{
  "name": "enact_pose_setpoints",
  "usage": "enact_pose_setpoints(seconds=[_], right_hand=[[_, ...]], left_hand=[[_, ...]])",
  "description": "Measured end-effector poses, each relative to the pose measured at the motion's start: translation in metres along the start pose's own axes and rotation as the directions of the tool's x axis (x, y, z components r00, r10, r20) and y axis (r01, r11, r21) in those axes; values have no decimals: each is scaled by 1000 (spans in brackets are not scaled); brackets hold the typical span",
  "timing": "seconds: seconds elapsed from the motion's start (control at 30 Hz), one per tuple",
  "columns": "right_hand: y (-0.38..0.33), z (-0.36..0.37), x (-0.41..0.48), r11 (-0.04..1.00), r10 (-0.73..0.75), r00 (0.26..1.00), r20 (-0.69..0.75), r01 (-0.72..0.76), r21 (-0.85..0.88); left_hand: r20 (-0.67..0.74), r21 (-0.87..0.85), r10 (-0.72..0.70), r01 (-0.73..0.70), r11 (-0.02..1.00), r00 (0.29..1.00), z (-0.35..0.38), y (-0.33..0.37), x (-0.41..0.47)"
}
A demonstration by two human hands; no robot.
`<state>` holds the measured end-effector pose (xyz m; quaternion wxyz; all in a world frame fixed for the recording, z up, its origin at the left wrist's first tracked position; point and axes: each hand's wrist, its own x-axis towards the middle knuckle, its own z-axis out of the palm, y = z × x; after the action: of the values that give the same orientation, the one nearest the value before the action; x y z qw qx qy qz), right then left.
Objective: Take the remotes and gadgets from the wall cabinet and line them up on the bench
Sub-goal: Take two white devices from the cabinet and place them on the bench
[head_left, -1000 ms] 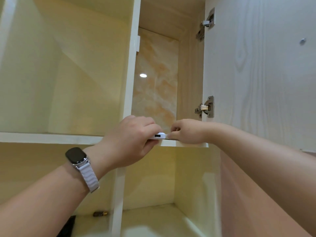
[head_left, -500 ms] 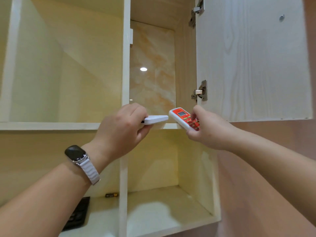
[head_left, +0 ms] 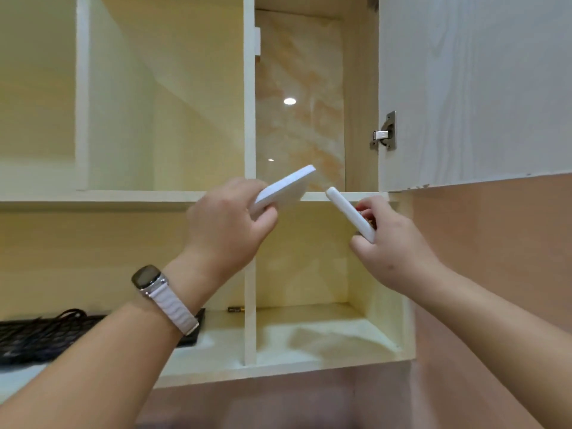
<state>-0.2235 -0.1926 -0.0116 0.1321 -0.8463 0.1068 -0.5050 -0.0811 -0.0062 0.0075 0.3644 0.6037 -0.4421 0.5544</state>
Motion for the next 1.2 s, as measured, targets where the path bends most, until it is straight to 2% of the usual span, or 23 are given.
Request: enact_pose_setpoints(seconds=[0.13,0.2,0.27,0.33,0.47,0.53,0.67,0.83,1.1,1.2], right_hand=[[8,6,-23,997,31,999,-11,-30,65],[13,10,-38,994,47,999,12,-48,99],[19,15,-52,988,75,996,45,-81,134],[24,20,-66,977,119,990,75,-130,170],[29,33,-92,944,211,973,95,-228,237],[30,38,-105,923,269,956,113,-290,254],[20,48,-136,892,355,925,139,-379,245],[-1,64,-172,858,468,878,102,-479,186],[-41,93,-230,734,676,735,-56,-666,131],[-54,97,-252,659,752,648,-121,-738,141]], left_hand=[[32,-127,-135,138,982,990,6,12,-35],[91,-215,-274,288,933,957,12,18,-54],[167,-320,-438,469,823,883,18,22,-75],[235,-393,-544,591,704,805,23,24,-95],[368,-447,-641,733,514,674,30,26,-131],[458,-470,-664,795,384,591,34,28,-146],[691,-500,-588,865,32,421,43,34,-180],[889,-410,-347,855,-316,298,45,41,-212],[971,-239,-110,837,-492,212,33,29,-254],[985,-160,-29,827,-538,172,25,30,-270]])
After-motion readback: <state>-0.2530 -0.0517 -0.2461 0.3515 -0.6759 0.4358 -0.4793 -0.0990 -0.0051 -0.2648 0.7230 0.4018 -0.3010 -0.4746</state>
